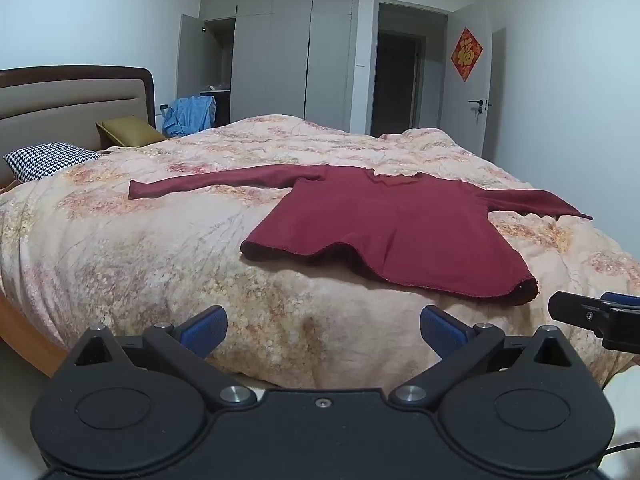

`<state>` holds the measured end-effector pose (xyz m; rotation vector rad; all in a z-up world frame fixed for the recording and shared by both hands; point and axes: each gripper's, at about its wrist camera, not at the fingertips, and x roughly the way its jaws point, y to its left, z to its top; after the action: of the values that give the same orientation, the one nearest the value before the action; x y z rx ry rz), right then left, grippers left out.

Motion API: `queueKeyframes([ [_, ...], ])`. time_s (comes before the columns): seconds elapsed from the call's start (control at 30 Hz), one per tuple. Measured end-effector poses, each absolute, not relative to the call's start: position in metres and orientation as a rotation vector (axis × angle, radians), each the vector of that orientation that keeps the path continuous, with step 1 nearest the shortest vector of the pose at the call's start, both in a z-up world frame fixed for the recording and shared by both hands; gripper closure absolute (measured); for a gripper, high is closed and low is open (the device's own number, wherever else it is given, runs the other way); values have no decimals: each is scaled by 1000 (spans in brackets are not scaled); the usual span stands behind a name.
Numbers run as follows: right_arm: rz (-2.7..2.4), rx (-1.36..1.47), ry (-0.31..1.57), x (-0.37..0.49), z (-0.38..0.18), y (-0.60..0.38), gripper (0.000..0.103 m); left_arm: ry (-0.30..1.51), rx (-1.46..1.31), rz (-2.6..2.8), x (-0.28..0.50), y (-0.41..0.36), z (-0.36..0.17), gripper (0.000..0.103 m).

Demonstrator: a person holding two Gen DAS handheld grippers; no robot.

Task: Fold small clothes

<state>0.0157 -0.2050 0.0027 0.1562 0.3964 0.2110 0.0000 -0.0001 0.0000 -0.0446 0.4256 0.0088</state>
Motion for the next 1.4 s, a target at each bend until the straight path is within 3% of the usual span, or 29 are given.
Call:
queueKeyframes([
  [1.4,200,178,411,19,0,-209,0,422,-47,18,-3,2,-1,1],
])
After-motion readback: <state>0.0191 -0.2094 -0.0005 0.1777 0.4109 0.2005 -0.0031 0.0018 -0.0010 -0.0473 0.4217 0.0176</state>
